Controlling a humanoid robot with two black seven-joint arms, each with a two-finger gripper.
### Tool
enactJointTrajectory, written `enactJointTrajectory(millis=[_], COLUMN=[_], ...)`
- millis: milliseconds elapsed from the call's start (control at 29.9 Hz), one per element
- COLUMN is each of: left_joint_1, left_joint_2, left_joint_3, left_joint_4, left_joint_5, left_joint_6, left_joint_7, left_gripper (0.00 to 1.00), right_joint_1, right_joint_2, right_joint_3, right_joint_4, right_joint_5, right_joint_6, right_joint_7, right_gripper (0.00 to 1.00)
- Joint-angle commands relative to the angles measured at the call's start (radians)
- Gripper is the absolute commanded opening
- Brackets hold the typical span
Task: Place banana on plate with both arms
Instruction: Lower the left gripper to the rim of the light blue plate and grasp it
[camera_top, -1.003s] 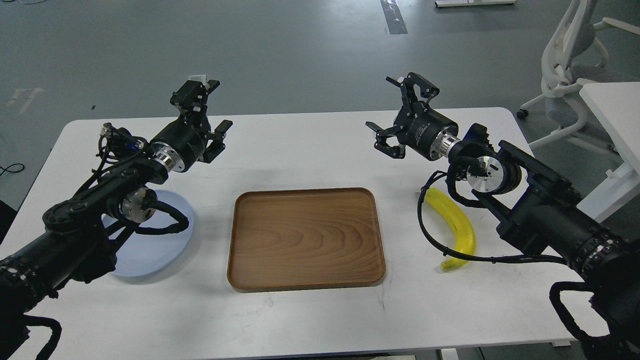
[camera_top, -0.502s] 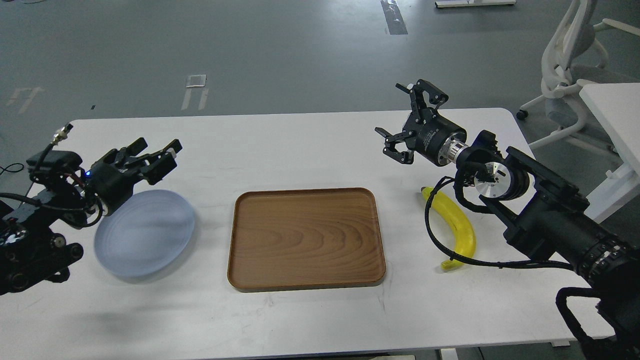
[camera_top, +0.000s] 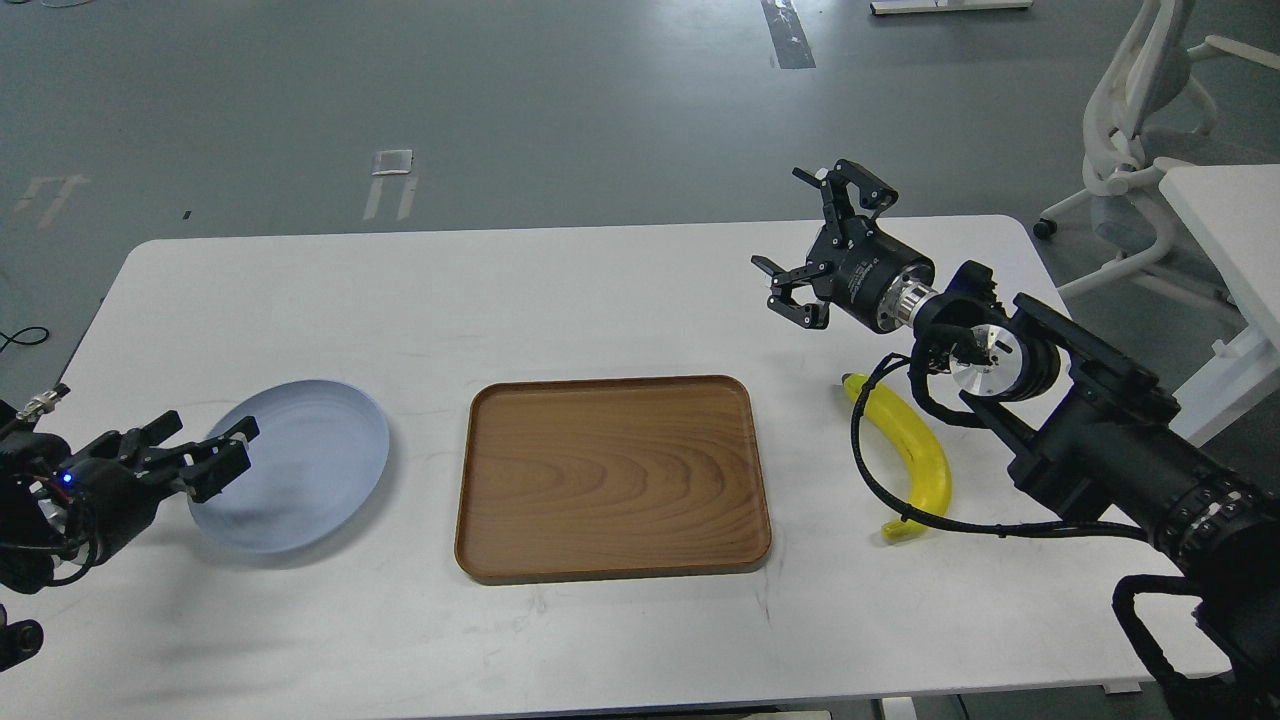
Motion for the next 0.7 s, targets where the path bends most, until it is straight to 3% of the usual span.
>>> enactJointTrajectory(millis=[0,167,334,468,669], left_joint_1=[0.030,0.040,0.053,0.057,0.064], left_joint_2=[-0.007,-0.006,-0.007,-0.007,-0.007], left_joint_3=[-0.001,-0.001,-0.001,-0.001,-0.001], left_joint_4=[0.009,0.026,0.047,0.049,0.049], left_joint_5=[0.000,-0.003,-0.003,-0.003,-0.014], left_joint_6=[0.000,-0.010,-0.012,-0.021,-0.024], left_joint_7=[0.000,-0.003,-0.005,-0.005,-0.005], left_gripper=[0.89,0.69,0.65,0.41,0.31], right_joint_1=[-0.001,0.001,-0.001,-0.004,-0.004], right_joint_2=[-0.001,-0.012,-0.012,-0.012,-0.012], right_joint_3=[0.000,0.000,0.000,-0.001,-0.002], right_joint_4=[0.000,0.000,0.000,-0.001,-0.001], right_joint_5=[0.000,0.001,0.000,0.000,0.000], right_joint_6=[0.000,0.000,0.000,-0.001,-0.001], right_joint_7=[0.000,0.000,0.000,0.000,0.000], right_gripper=[1.00,1.00,1.00,1.00,1.00])
